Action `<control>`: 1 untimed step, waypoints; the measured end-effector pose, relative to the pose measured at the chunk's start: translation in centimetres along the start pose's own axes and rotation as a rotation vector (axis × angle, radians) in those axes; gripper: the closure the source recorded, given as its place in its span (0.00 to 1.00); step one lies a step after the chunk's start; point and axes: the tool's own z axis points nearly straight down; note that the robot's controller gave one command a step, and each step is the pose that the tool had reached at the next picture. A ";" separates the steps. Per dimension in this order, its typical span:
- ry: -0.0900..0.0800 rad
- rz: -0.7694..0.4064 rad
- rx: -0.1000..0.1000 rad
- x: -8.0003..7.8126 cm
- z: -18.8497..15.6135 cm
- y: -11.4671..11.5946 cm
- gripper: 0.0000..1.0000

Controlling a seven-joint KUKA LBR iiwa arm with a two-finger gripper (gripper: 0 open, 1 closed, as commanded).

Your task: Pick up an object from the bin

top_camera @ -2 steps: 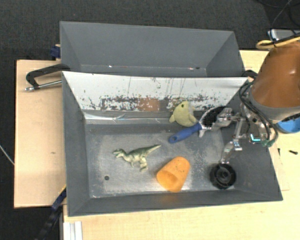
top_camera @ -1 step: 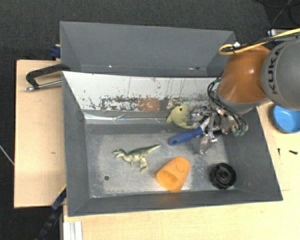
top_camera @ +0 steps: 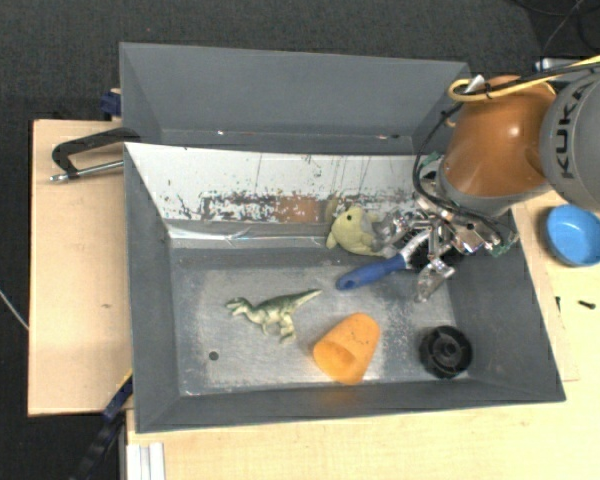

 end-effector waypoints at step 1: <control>0.001 -0.365 -0.003 -2.2 0.1 3.7 0.00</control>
Offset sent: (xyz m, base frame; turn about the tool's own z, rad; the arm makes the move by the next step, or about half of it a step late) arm -0.0028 0.0410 -0.0021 -0.3660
